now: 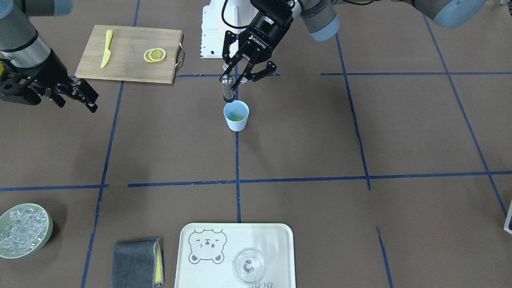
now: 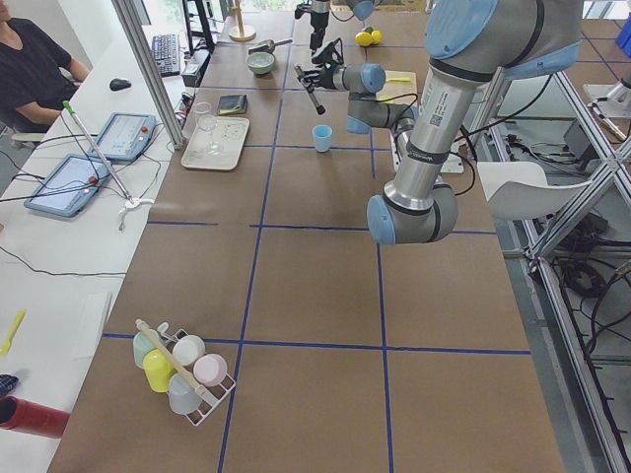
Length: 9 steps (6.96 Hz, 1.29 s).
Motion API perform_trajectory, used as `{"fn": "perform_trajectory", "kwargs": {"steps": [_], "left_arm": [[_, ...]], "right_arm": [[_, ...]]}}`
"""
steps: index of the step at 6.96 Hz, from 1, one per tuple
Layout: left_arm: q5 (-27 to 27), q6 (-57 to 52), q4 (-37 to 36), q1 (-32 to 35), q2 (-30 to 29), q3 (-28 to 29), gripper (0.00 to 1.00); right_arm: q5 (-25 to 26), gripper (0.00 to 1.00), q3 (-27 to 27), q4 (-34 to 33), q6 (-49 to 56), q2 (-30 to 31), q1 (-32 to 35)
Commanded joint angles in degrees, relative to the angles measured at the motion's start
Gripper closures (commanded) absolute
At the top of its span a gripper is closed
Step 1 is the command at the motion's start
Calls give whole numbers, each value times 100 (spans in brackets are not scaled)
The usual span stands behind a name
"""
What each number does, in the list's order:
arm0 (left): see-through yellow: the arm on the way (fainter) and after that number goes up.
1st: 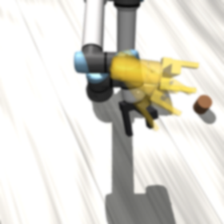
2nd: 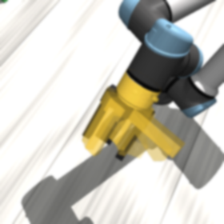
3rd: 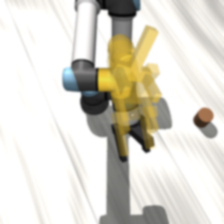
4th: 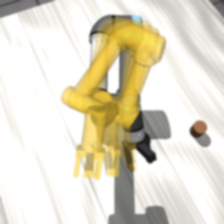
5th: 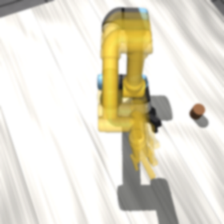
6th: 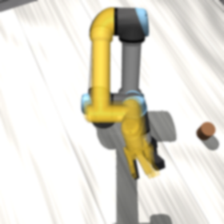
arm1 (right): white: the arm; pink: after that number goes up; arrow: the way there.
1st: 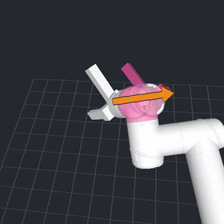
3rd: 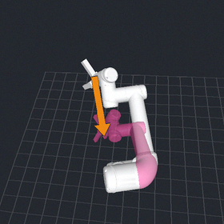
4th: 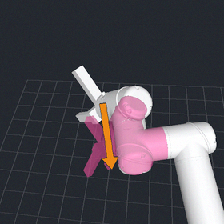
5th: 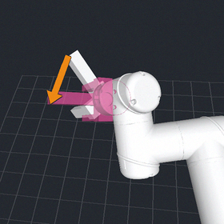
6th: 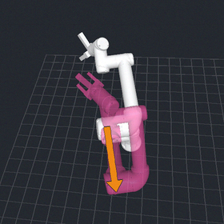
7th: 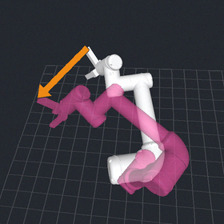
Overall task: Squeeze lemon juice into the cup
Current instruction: 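Press the muddler down into the cup with the left gripper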
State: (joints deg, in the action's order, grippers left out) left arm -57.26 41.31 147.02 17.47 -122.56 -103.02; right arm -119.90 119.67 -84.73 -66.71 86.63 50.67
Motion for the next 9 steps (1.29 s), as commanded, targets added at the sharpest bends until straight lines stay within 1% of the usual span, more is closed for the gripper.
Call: {"fn": "perform_trajectory", "kwargs": {"steps": [1,3,5,6,7,9], "left_arm": [[967,-281,275,-374,-31,350,100],[1085,-272,407,-481,-93,720,100],[1085,-281,407,-508,-84,721,100],[1085,-281,407,-516,-58,791,100],[1085,-272,407,-577,-84,1001,100],[1085,-272,415,-683,-93,1108,100]], "right_arm": [[-16,0,-14,0,0,-6,4],[-16,0,-14,0,9,-15,4],[-25,0,-14,0,0,-23,4],[-25,0,-14,0,0,-23,4],[-25,0,-14,0,0,-23,4],[-25,0,-14,0,0,-32,4]]}}
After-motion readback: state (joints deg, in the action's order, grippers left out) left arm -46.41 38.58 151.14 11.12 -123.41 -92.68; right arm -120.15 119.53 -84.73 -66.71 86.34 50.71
